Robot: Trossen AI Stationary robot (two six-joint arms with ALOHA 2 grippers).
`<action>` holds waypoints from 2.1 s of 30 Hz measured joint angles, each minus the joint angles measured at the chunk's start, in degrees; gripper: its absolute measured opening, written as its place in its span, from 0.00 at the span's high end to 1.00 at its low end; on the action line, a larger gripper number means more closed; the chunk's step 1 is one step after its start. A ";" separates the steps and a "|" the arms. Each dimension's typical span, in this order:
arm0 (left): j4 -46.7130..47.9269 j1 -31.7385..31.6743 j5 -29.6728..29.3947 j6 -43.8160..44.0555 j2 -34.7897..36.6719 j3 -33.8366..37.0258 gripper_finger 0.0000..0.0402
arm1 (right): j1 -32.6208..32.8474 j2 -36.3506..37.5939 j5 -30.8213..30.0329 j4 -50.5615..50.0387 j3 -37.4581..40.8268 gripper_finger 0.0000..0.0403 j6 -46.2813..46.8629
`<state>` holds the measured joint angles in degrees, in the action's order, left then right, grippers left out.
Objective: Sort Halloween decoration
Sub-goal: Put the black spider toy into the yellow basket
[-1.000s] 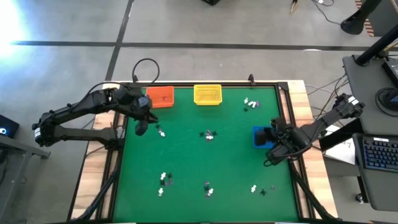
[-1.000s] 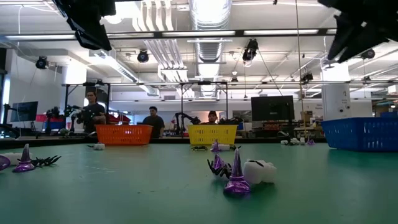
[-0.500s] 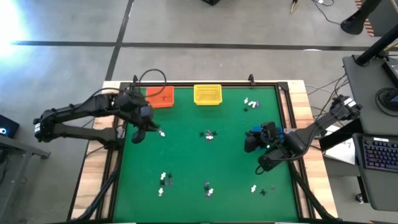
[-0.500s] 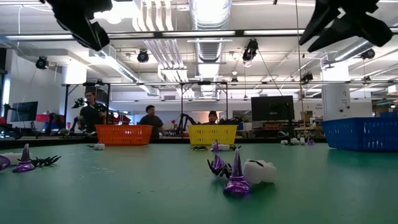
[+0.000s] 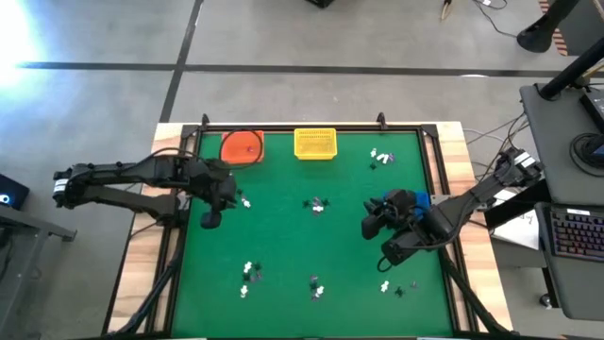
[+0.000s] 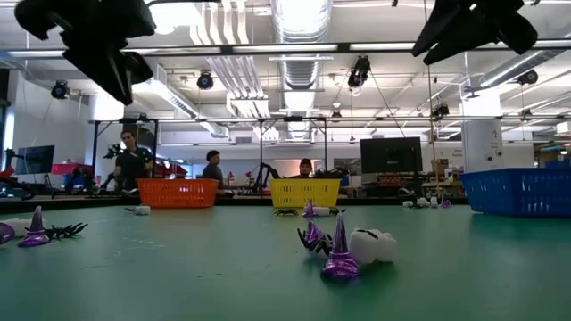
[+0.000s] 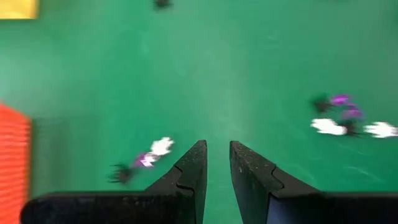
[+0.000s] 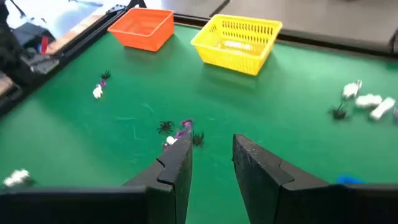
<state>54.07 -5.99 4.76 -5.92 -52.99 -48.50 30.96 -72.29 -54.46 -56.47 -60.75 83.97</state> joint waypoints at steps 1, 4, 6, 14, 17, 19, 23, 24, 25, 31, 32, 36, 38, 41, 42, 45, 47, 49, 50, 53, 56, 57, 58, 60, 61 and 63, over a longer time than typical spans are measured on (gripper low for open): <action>-0.30 0.01 -1.79 -0.16 0.02 -0.10 0.87 | 0.00 -0.43 -0.15 0.09 -0.28 0.73 -1.59; -1.47 -0.02 -5.32 -0.74 0.01 -0.14 0.85 | -0.03 -2.04 -1.56 -0.04 -0.79 0.73 -4.86; -1.70 -0.05 -5.80 -1.65 -0.23 -0.14 0.83 | -0.15 -3.02 -2.34 -0.03 -0.87 0.73 -5.67; -5.00 -0.03 -5.82 -4.04 -1.80 -0.17 0.71 | -0.15 -4.70 -2.16 -0.19 -1.03 0.73 -7.84; -5.39 -0.05 -5.82 -6.66 -2.93 -0.18 0.69 | -0.28 -4.28 -2.16 -0.24 -1.03 0.73 -10.06; -5.77 -0.05 -5.84 -6.93 -4.01 -0.18 0.68 | -0.59 -3.73 -2.19 -0.26 -1.03 0.73 -11.60; -5.65 -0.07 -5.87 -5.47 -6.61 -0.18 0.68 | -1.19 -3.18 -2.19 -0.41 -1.00 0.73 -16.17; -5.65 -0.08 -5.89 -4.99 -7.39 -0.17 0.68 | -1.39 -3.15 -2.19 -0.50 -1.00 0.73 -17.44; -5.67 -0.12 -5.89 -4.73 -8.13 -0.16 0.68 | -1.67 -3.15 -2.24 -0.60 -1.00 0.73 -18.79; -9.60 -0.12 -10.53 -2.05 -13.40 -0.14 0.68 | -4.28 -3.12 -2.19 -0.78 -1.00 0.73 -28.27; -10.81 -0.12 -10.72 -1.94 -14.40 -0.14 0.68 | -4.81 -2.91 -2.15 -0.79 -1.00 0.73 -29.74; -13.78 -0.12 -10.81 -2.48 -18.39 -0.22 0.68 | -6.57 -1.88 -0.86 -1.76 -1.00 0.73 -32.53; -14.26 -0.12 -11.43 -2.64 -20.25 -0.41 0.68 | -7.02 -1.28 0.83 -3.89 -1.00 0.73 -32.38; -16.67 -0.32 -11.84 -3.66 -22.56 -0.45 0.68 | -7.02 -0.63 1.62 -7.74 -1.00 0.73 -30.30; -17.71 -0.41 -11.88 -4.32 -23.37 -0.49 0.68 | -7.02 -0.46 2.07 -8.66 -1.00 0.73 -29.69; -20.46 -0.85 -11.90 -5.78 -25.10 -0.51 0.69 | -7.15 0.01 2.49 -9.63 -1.00 0.73 -30.03; -21.63 -1.20 -11.92 -6.46 -25.71 -0.51 0.70 | -7.73 0.38 2.63 -9.50 -1.00 0.73 -31.57; -22.86 -1.46 -11.92 -6.57 -26.15 -0.51 0.70 | -8.90 0.69 3.46 -9.41 -1.00 0.73 -33.98; -23.99 -1.57 -11.92 -6.61 -26.30 -0.51 0.71 | -9.64 0.78 3.95 -9.38 -1.00 0.73 -34.91; -28.27 -1.71 -11.86 -6.92 -26.56 -0.53 0.72 | -12.00 0.87 5.10 -9.26 -1.00 0.73 -37.43; -32.02 -1.92 -11.80 -7.89 -26.62 -0.53 0.72 | -13.80 0.87 5.46 -9.33 -1.00 0.73 -38.27; -33.02 -2.02 -11.76 -8.18 -26.62 -0.53 0.72 | -14.23 0.87 5.46 -9.32 -1.00 0.73 -38.54; -33.89 -2.15 -11.75 -8.46 -26.62 -0.53 0.72 | -14.59 0.88 5.46 -9.32 -1.00 0.73 -39.17; -35.46 -2.63 -11.73 -8.90 -26.62 -0.53 0.72 | -15.18 0.90 5.46 -9.31 -1.00 0.73 -40.55; -36.46 -2.88 -11.73 -9.32 -26.62 -0.53 0.72 | -15.47 0.90 5.46 -9.31 -1.00 0.73 -40.79; -38.33 -3.55 -11.72 -10.65 -26.92 -0.56 0.72 | -15.94 0.92 5.46 -9.31 -1.00 0.73 -40.69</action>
<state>15.74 -9.54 -6.96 -16.57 -79.91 -49.06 15.02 -71.38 -48.99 -65.78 -61.76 43.28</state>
